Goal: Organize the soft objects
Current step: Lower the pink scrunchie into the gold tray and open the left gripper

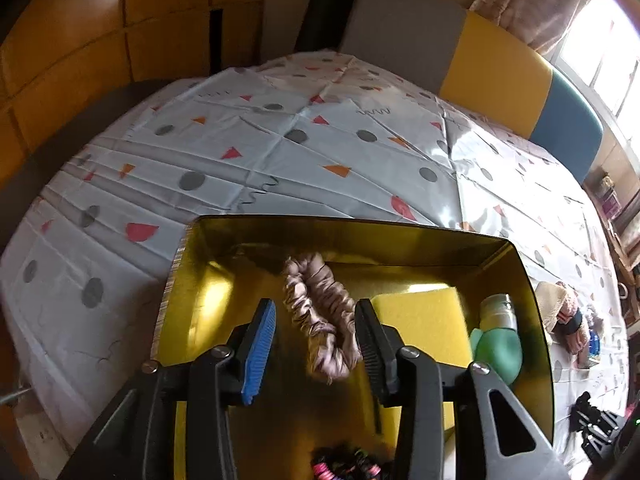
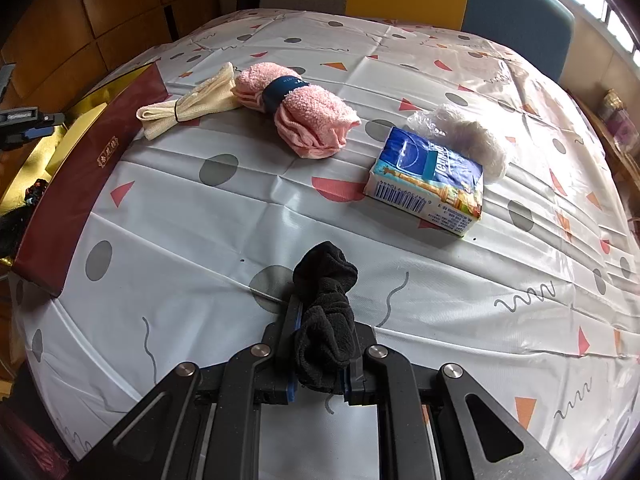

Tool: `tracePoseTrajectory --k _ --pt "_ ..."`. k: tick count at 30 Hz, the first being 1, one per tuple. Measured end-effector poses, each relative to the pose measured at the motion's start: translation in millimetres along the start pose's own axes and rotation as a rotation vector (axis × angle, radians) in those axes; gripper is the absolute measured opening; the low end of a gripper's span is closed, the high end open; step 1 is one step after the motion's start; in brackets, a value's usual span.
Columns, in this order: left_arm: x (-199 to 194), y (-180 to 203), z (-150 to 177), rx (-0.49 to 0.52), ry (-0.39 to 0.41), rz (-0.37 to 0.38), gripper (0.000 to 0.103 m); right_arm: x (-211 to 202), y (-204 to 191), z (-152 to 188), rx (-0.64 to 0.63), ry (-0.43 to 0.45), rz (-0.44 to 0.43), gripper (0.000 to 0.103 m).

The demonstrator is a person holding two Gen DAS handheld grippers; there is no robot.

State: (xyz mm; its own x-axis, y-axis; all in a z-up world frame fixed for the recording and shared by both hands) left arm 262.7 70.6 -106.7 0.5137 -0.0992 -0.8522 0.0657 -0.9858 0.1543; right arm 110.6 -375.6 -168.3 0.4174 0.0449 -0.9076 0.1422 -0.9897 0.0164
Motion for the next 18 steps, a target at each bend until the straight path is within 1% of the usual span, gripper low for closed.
tracePoseTrajectory --k 5,8,11,18 --pt "-29 -6 21 0.006 0.05 -0.073 0.041 0 0 0 -0.01 0.0 0.004 0.014" --pt "-50 1 36 0.026 0.1 -0.087 0.041 0 1 0 -0.016 0.001 0.007 0.014" --pt "-68 12 56 0.052 0.134 -0.079 0.041 -1 1 0 -0.023 0.002 0.012 0.014" --pt "-91 29 84 0.101 0.16 -0.065 0.041 -1 0 0 -0.032 0.007 0.024 0.014"
Point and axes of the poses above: each gripper's, at about its wrist camera, not at the fingertips, and x roughly the way its jaws point, y to its right, z to its underside, the point moved 8 cm from there along x, roughly the way its jaws point, and after that the axes turned 5 degrees about -y, right-handed, at the moved point
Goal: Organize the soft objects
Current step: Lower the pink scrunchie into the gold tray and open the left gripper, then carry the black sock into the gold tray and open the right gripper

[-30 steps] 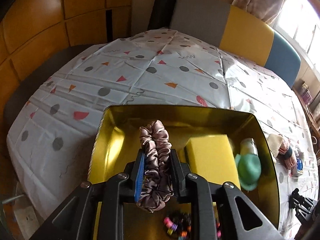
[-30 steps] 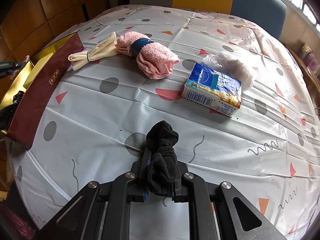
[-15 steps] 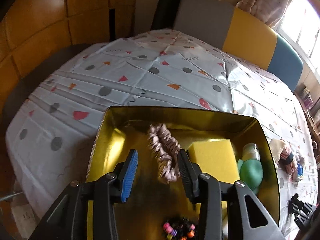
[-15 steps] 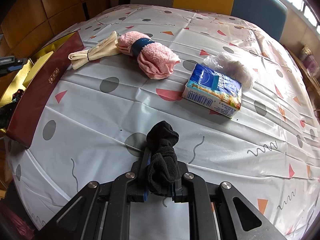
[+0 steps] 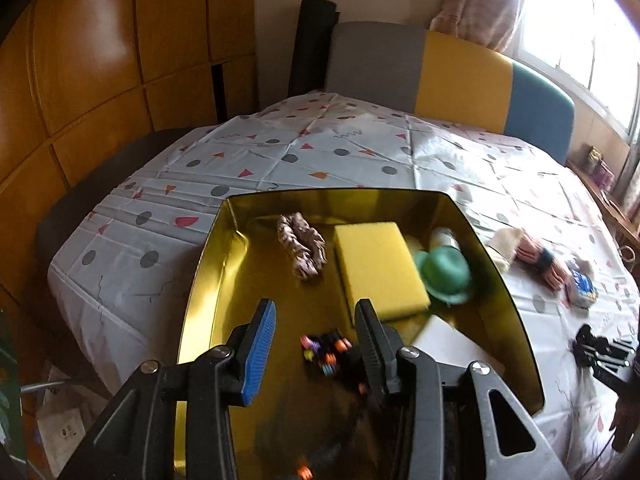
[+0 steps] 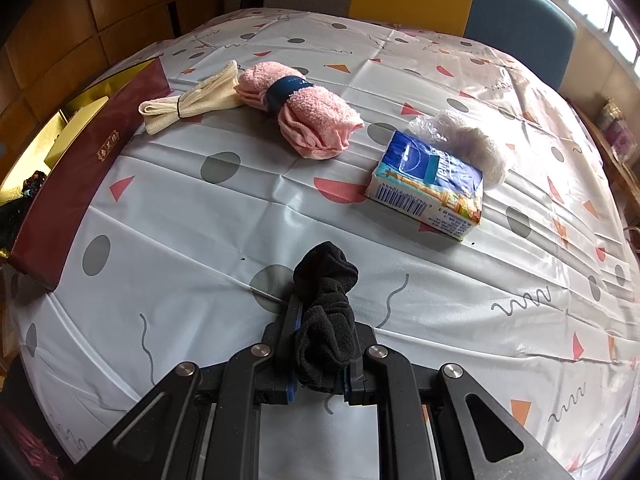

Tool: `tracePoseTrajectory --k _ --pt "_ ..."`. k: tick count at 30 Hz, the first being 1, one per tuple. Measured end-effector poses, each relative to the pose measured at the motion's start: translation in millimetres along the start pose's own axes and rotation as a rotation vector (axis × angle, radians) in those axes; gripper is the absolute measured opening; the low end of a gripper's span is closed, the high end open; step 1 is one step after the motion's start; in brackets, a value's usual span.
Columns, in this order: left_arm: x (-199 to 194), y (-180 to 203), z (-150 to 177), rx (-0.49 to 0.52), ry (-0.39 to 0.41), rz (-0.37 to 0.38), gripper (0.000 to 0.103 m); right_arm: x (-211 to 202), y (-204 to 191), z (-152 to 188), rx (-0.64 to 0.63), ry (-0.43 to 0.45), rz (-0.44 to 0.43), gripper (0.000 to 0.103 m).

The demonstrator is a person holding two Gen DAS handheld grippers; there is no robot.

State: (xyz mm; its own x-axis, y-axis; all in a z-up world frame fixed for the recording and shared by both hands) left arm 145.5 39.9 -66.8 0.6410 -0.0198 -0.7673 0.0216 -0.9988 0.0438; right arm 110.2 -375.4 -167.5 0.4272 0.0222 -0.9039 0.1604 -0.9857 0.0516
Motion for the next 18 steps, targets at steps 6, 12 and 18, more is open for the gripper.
tracePoseTrajectory --k 6,12,18 --pt "-17 9 15 0.02 0.013 0.004 0.041 0 1 1 -0.006 0.002 0.003 0.014" --pt "-29 13 23 0.021 0.025 0.016 0.041 0 2 1 -0.017 0.002 0.015 0.014" --pt "-36 21 27 0.055 0.035 0.014 0.041 0 1 1 -0.016 0.002 0.013 0.014"
Point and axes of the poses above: each gripper's, at about its wrist camera, not at the fingertips, and x roughly the way its jaws point, y to its right, z to its underside, the point moved 8 cm from there along x, roughly the way its jaws point, and after that the axes turned 5 degrees about -y, right-handed, at the moved point
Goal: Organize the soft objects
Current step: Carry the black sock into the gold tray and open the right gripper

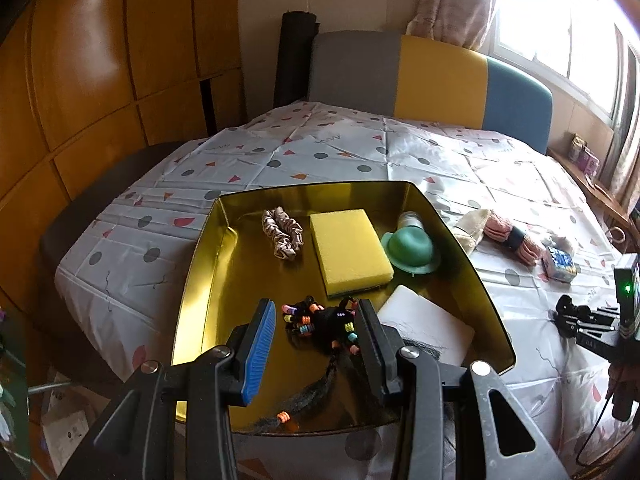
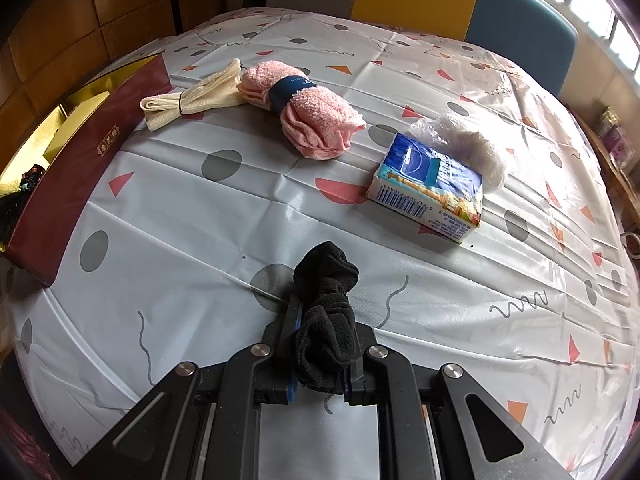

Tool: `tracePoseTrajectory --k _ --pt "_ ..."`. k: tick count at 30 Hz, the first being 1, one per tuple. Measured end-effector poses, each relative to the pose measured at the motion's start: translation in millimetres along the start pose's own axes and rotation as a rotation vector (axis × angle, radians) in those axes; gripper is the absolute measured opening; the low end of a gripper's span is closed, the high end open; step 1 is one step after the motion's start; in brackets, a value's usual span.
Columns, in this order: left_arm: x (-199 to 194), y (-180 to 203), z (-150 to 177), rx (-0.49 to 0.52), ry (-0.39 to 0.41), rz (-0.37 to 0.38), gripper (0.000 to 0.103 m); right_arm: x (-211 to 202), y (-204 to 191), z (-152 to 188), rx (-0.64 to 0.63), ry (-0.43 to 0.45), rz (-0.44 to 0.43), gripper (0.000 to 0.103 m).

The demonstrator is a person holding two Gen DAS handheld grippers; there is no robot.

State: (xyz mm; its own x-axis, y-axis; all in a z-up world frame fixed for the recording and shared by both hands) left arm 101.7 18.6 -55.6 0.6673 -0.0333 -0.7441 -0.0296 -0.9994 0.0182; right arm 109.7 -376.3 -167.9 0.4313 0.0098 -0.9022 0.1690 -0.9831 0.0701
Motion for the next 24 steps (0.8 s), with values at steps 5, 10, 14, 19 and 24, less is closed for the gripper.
tracePoseTrajectory --k 5,10,14,19,24 --pt "0 4 4 0.006 -0.008 0.011 0.041 0 0 0 -0.002 0.001 0.001 0.014" --pt "1 6 9 0.021 -0.01 0.016 0.041 0 -1 0 0.004 0.003 0.012 0.015" --pt "1 3 13 0.013 -0.01 0.019 0.041 0 0 0 0.014 0.002 0.005 0.015" --pt "-1 -1 14 0.006 -0.002 0.021 0.041 1 1 0 0.029 0.001 0.009 0.015" --pt "-4 -5 13 -0.002 0.008 0.03 0.041 1 4 -1 0.073 -0.014 0.018 0.015"
Point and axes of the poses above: each gripper's, at about its wrist camera, not at the fingertips, and x roughly the way its jaws point, y to its right, z to its underside, the point moved 8 cm from there along x, roughly the way its jaws point, and after that the axes turned 5 degrees about -y, right-handed, at the moved point
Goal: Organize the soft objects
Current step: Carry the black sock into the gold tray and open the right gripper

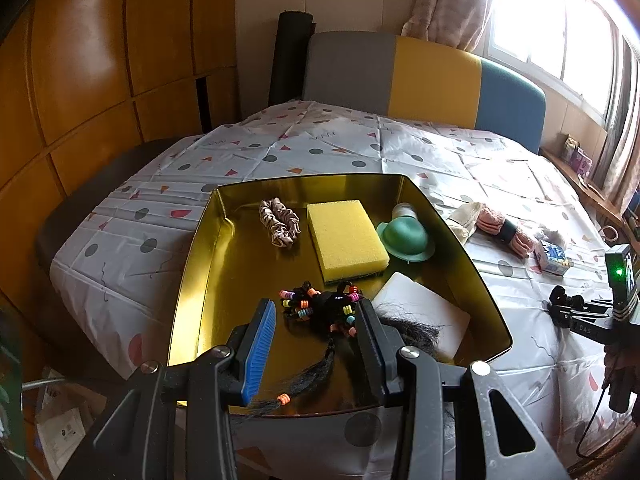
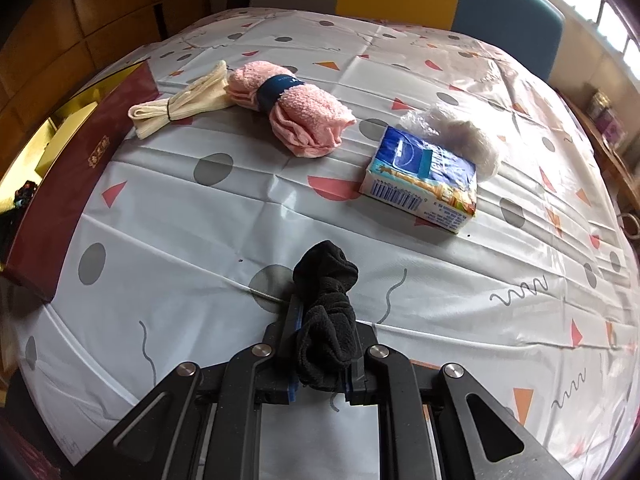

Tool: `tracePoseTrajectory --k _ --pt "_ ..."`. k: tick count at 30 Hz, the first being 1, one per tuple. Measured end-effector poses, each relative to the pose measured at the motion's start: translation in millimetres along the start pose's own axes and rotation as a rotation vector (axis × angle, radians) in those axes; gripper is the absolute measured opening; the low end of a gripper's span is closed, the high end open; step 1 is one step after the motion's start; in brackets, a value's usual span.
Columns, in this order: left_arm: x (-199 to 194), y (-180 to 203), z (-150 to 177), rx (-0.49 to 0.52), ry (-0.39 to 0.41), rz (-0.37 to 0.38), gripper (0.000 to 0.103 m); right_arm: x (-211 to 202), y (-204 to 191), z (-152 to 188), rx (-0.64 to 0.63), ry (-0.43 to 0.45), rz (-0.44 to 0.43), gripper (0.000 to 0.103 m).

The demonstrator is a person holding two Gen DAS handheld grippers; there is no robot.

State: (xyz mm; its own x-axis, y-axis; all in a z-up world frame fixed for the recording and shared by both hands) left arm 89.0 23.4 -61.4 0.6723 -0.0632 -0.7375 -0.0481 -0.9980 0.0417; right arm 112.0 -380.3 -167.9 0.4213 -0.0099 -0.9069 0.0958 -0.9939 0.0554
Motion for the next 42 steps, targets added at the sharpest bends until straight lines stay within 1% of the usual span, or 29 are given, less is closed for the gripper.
tracePoseTrajectory --k 5,10,12,14,15,18,22,25,26,27,28,30,34,38,40,42 --pt "-2 -3 2 -0.006 0.003 0.007 0.041 -1 1 0 0.058 -0.01 0.033 0.015" --pt "-3 -10 7 -0.02 -0.005 0.009 0.041 -4 9 -1 0.154 -0.017 0.022 0.015" --pt "-3 -15 10 -0.031 -0.005 0.003 0.041 -11 14 -3 0.193 0.0 0.022 0.015" --pt "-4 -21 11 -0.044 0.001 -0.005 0.041 -22 15 -8 0.222 0.032 0.001 0.015" --pt "-4 -25 11 -0.051 0.004 -0.008 0.041 -29 14 -12 0.233 0.05 -0.026 0.015" --pt "-3 -35 12 -0.074 0.001 -0.021 0.041 -46 -3 -23 0.212 0.088 -0.083 0.015" --pt "-4 -53 12 -0.116 0.006 -0.042 0.041 -72 -49 -45 0.123 0.139 -0.18 0.015" --pt "-6 -63 12 -0.141 0.012 -0.057 0.041 -87 -104 -65 0.021 0.161 -0.278 0.015" --pt "-7 -67 12 -0.149 0.012 -0.064 0.041 -90 -123 -69 -0.007 0.161 -0.303 0.015" --pt "-7 -70 13 -0.157 0.012 -0.068 0.041 -92 -148 -77 -0.051 0.159 -0.345 0.015" --pt "-7 -73 13 -0.165 0.012 -0.072 0.041 -94 -163 -78 -0.073 0.158 -0.365 0.015" --pt "-7 -80 15 -0.177 0.01 -0.083 0.041 -95 -205 -88 -0.131 0.141 -0.422 0.015" --pt "-6 -91 19 -0.194 0.002 -0.095 0.041 -81 -272 -102 -0.204 0.095 -0.492 0.015" --pt "-3 -98 24 -0.207 -0.009 -0.102 0.041 -61 -318 -112 -0.224 0.039 -0.534 0.015" --pt "-2 -100 26 -0.208 -0.016 -0.102 0.041 -50 -336 -118 -0.228 0.016 -0.534 0.015" --pt "0 -102 28 -0.216 -0.024 -0.103 0.041 -33 -351 -122 -0.218 -0.027 -0.548 0.023"
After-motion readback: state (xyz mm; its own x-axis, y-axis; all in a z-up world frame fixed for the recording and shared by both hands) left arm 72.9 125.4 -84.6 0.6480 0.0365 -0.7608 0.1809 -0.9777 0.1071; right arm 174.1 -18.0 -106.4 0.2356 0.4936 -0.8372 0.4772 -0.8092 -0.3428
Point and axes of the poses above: each gripper's, at about its wrist camera, not at the fingertips, and x roughly the way its jaws point, y to its right, z to its underside, the point moved 8 cm from there along x, roughly the way its jaws point, and after that the axes turned 5 degrees about -y, right-handed, at the moved point
